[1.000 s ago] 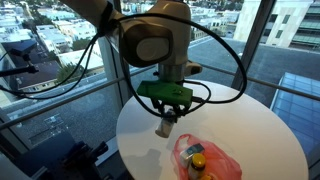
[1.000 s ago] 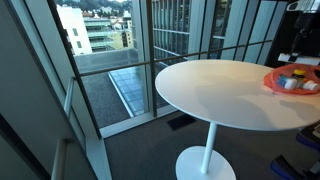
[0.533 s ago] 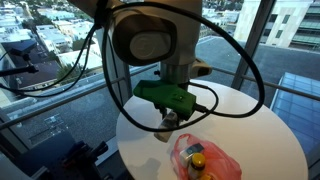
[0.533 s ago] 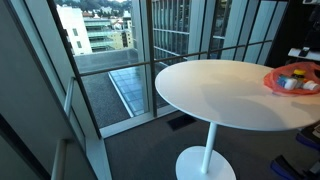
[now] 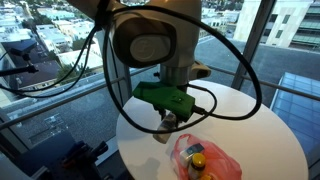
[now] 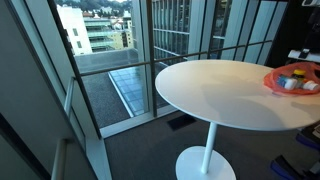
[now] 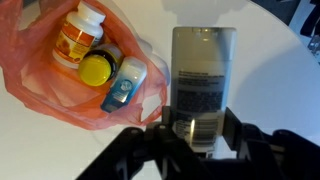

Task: Move the white and blue bottle from the table to the plastic bag

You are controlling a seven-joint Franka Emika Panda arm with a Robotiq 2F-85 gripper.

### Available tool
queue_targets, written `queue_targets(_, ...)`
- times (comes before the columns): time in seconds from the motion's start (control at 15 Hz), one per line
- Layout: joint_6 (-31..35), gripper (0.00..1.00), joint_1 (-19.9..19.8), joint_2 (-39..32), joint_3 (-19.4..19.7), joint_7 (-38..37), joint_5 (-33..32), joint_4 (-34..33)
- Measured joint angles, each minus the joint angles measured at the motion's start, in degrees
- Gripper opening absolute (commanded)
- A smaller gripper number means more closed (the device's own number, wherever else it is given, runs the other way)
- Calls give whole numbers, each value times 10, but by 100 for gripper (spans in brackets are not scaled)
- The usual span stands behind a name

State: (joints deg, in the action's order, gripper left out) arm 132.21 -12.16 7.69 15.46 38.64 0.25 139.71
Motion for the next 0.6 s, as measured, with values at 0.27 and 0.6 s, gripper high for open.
queue_targets(0.27,3,26,-3,-3,2,-11,-4,0)
queue_targets(0.6,6,26,-17,-4,15,-28,-7,0)
